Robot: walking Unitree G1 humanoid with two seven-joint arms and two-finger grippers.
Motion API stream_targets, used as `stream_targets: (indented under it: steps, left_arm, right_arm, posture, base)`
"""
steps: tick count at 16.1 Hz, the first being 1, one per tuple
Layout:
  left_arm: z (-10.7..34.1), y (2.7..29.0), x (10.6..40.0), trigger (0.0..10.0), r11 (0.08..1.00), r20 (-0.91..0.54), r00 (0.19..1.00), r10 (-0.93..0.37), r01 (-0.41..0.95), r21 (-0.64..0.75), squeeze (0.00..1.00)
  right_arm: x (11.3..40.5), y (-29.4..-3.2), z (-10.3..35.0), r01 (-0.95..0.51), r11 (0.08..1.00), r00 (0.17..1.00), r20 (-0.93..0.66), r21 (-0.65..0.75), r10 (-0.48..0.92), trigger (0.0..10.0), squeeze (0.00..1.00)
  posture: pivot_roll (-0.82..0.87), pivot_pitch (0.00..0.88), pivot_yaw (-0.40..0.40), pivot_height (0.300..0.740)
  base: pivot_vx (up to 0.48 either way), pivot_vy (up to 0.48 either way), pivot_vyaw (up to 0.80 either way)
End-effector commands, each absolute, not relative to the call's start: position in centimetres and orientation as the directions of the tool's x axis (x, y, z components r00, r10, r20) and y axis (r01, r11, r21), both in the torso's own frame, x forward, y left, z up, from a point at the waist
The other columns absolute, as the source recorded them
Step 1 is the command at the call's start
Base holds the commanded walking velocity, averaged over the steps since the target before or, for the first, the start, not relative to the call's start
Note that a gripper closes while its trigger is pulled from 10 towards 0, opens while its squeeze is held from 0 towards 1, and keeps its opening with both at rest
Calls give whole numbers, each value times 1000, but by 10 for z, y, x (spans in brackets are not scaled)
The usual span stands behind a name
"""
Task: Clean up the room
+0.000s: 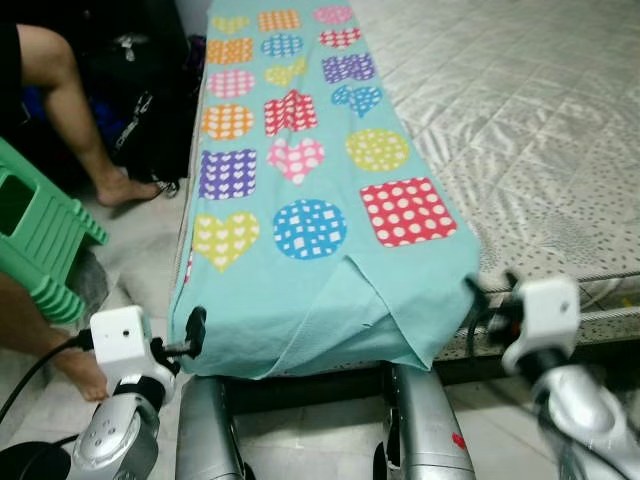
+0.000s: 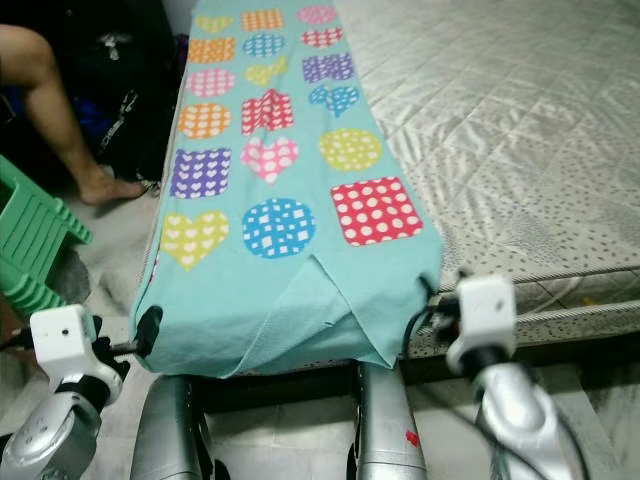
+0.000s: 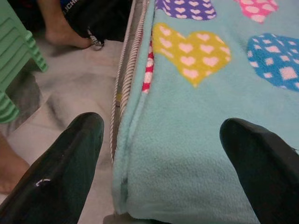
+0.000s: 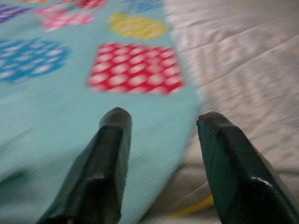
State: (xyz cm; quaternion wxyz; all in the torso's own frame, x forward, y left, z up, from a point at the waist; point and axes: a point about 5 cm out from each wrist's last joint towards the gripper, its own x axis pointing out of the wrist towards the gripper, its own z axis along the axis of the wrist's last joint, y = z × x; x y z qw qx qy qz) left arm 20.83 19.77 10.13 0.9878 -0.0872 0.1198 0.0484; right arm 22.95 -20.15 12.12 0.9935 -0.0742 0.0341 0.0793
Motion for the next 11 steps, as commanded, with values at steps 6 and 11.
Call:
stream_targets:
  steps: [6,11]
  left_arm:
    - [94,192,219,10000,983,-256,966,20,-65,-169,0]
    - [93,189,227,10000,983,-253,967,7,-52,-174,0]
  right_arm:
    - [224,-179,97,-288,953,927,-280,-98,251,10000,1000]
    - [227,-170,77,-365,929,848,-437,-67,301,10000,1000]
  posture:
    - [-93,43,41,482]
    - [-96,38,41,482]
  base:
    - [0,0,0]
    - [0,0,0]
